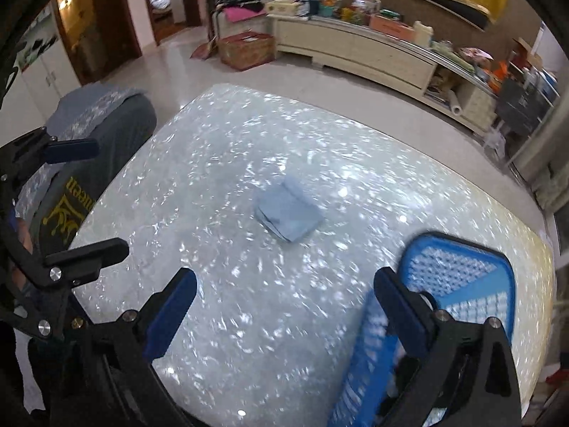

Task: Organize soft objects
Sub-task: 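Reach the right gripper to the light blue cloth and grasp it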

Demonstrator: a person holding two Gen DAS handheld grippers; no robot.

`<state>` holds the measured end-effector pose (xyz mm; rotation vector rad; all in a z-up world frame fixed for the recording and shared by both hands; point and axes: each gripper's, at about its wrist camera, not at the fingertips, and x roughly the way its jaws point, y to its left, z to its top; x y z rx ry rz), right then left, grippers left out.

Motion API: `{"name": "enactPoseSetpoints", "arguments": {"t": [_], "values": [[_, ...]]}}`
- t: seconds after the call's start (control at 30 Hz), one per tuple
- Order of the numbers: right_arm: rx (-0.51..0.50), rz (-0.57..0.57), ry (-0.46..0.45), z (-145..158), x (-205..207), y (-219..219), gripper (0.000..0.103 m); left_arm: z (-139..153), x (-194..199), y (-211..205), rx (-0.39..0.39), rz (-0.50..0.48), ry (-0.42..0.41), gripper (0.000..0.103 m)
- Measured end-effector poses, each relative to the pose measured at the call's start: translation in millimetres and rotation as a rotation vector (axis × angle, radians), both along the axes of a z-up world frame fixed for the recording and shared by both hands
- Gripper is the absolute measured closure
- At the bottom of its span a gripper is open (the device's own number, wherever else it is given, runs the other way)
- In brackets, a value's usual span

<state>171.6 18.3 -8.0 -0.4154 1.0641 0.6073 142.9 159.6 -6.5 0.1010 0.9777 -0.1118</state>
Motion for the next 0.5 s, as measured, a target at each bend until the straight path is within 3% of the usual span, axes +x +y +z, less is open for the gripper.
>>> {"name": "enactPoseSetpoints", "arguments": {"t": [0.3, 0.4, 0.5], "values": [[-0.054, -0.011, 0.057, -35, 35, 36, 0.004, -39, 12, 51, -0.034, 0.095, 0.051, 0.0], [-0.062, -0.04, 0.114, -51, 53, 42, 0.012, -53, 23, 58, -0.029, 0.092, 0.074, 0.0], [-0.076, -0.073, 0.148, -66, 69, 46, 0.013, -63, 36, 63, -0.033, 0.099, 0.081, 0.0]]}}
